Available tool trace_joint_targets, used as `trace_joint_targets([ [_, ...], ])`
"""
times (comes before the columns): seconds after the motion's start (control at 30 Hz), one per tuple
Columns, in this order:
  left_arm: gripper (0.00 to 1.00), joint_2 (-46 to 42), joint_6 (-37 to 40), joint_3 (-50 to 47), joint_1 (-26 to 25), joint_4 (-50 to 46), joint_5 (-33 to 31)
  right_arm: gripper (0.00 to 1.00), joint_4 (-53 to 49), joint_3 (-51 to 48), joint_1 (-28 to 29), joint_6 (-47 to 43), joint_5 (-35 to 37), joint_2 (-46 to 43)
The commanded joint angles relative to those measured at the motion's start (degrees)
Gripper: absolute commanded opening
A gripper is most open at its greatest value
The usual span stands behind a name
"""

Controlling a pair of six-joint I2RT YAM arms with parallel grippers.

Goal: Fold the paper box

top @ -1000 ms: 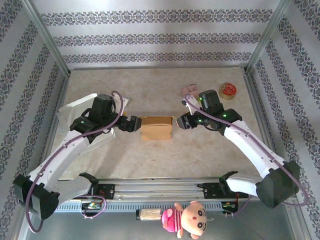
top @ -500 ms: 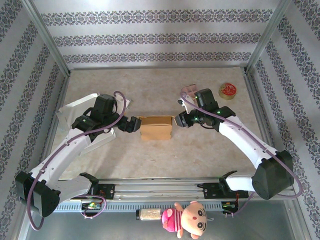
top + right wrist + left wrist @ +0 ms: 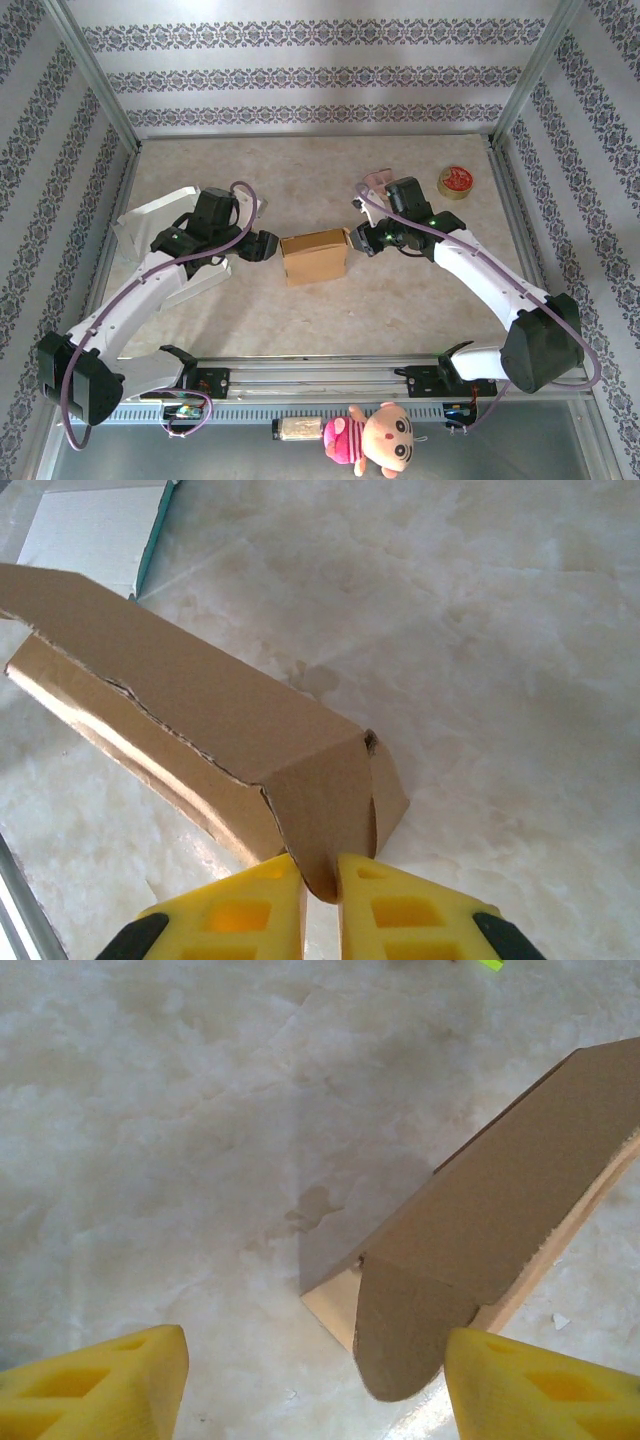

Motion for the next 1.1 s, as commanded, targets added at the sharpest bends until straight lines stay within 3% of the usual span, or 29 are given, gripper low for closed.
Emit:
trace_joint_targets([
  [0.0, 0.67, 0.90, 0.20, 1.74, -0.83, -0.57, 4.46, 0.16, -0.55, 1.83, 0.64, -0.60, -0.50, 0.00],
  [0.17, 0.67, -0.30, -0.29, -0.36, -0.83, 1.40, 10.01, 0.16, -0.71, 2.30, 0.98, -0.72, -0.13, 0.42],
  [0.4, 0.69, -2.08, -2.25, -2.65, -0.86, 4.75, 10.16, 0.16, -1.08, 2.41, 1.45, -0.88, -0.05, 0.70],
  [0.6, 0.54, 0.76, -1.97, -0.41, -0.80, -0.70, 0.97, 0.15, -1.17, 2.52, 1.42, -0.56, 0.49, 0.33],
  [0.87, 0.31, 0.72, -5.49, -1.25, -0.84, 4.02, 4.34, 0.15, -1.87, 3.60, 1.51, 2.40, 0.84, 0.61],
  [0.97, 0.32, 0.06, -7.42, -1.95, -0.85, 6.41, 6.93, 0.15, -2.93, 4.39, 1.59, 3.73, 0.38, 0.70],
  [1.07, 0.45, -0.11, -7.79, -2.17, -0.86, 6.98, 7.29, 0.15, -3.36, 4.41, 1.77, 3.96, 0.25, 0.53],
])
